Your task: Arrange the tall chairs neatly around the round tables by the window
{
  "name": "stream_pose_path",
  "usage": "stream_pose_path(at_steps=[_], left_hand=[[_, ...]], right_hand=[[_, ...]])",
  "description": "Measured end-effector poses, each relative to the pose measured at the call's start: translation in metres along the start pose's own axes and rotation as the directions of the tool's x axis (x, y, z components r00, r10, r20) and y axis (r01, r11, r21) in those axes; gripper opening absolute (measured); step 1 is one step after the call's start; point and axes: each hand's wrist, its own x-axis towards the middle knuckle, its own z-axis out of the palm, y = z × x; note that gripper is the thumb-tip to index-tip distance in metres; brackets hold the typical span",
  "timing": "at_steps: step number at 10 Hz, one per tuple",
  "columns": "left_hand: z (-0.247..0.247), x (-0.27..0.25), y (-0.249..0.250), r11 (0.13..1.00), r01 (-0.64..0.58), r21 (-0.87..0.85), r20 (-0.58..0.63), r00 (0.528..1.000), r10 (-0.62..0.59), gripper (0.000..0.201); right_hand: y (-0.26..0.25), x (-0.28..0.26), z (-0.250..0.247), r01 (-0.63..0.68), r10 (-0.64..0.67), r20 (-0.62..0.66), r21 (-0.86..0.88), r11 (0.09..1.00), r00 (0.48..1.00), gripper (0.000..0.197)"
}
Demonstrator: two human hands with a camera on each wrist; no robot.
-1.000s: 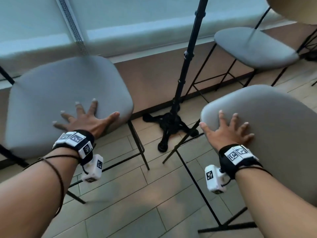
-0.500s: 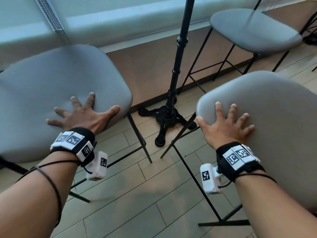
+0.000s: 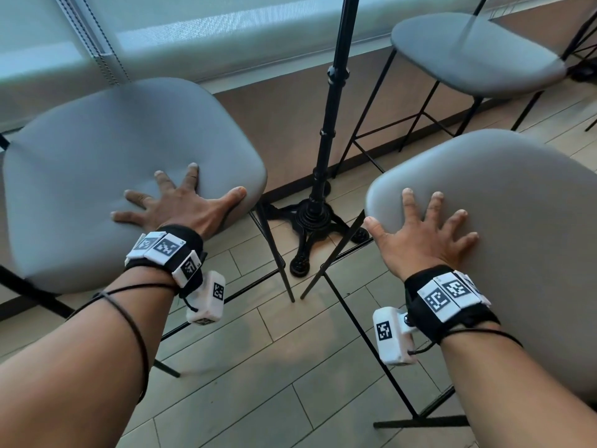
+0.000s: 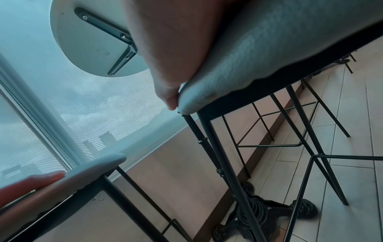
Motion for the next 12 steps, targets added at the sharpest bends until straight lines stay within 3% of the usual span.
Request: stream_pose_path(at_steps=[10, 11, 12], left_hand=[[0.009, 0.001, 0.022, 1.000, -0.021, 0.018, 0.022, 1.000, 0.020, 0.116], [-0.005, -0.005, 0.021, 0.997, -0.047, -0.054, 0.019, 0.999, 0.048, 0.105], [-0.011, -0.035, -0.010, 0.909, -0.305, -0.283, -0.153, 0.950, 0.271, 0.086]], right_hand=[[-0.001, -0.004, -0.002, 0.007, -0.007, 0.019, 0.004, 1.000, 1.000, 0.088], [0.000, -0.010, -0.011, 0.018, -0.019, 0.025, 0.045, 0.999, 1.000, 0.087], [0.000, -0.036, -0.033, 0.138, -0.117, -0.081, 0.344, 0.929, 0.990, 0.079]])
